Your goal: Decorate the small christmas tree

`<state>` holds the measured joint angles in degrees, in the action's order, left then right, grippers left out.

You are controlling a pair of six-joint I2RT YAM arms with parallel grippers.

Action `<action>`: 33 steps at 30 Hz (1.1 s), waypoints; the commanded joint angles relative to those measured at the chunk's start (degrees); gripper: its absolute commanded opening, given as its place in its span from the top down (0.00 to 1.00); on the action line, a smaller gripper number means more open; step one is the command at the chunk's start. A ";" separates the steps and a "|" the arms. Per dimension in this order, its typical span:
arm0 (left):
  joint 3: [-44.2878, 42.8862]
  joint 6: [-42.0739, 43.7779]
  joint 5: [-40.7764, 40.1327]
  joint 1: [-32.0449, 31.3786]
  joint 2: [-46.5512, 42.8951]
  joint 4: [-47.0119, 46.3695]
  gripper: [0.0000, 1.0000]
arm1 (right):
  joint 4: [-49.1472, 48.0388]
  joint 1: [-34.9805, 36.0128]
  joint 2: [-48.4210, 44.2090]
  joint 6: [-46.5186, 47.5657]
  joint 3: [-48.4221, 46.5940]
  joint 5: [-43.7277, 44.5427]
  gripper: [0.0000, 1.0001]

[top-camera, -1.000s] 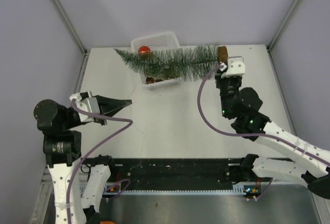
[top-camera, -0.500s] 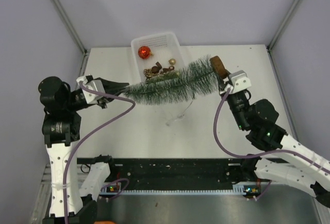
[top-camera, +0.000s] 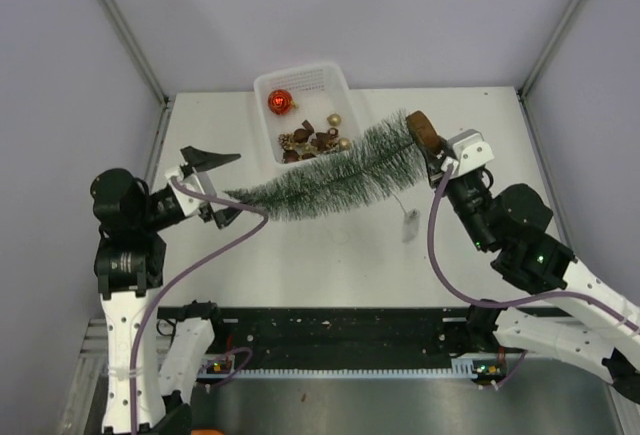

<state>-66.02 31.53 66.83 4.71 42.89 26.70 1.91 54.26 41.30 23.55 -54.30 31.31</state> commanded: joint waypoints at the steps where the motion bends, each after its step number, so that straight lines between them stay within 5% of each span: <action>1: 5.72 -10.88 -5.72 -0.23 -6.41 -13.60 0.04 | -4.81 0.76 0.54 -4.39 -6.86 0.95 1.00; 7: 6.69 -17.11 -25.42 -0.14 -7.65 -18.44 0.01 | -5.08 0.85 0.98 -7.11 -11.87 2.53 1.00; 13: 8.36 -22.55 -19.73 -0.14 -11.42 -19.14 0.01 | -4.46 0.76 1.42 -8.26 -15.65 3.67 1.00; 17: 8.53 -24.67 -4.64 -0.23 -14.06 -19.67 0.01 | -4.20 0.76 1.68 -10.54 -16.80 2.79 1.00; 20: 10.47 -14.45 0.84 -0.23 -15.82 -10.74 0.01 | -3.76 0.67 1.86 -12.64 -18.02 1.83 1.00; 24: 13.63 -5.61 -0.64 -0.31 -17.32 -5.77 0.01 | -2.53 0.67 1.68 -15.28 -19.52 -0.28 1.00; 33: 15.12 -13.31 -4.76 -0.23 -12.04 -17.87 0.01 | 0.19 0.76 1.24 -20.21 -21.11 -3.27 1.00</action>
<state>-52.21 22.61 65.01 4.51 29.26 18.70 3.33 54.26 43.20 7.20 -72.16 30.48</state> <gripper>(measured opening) 0.987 0.279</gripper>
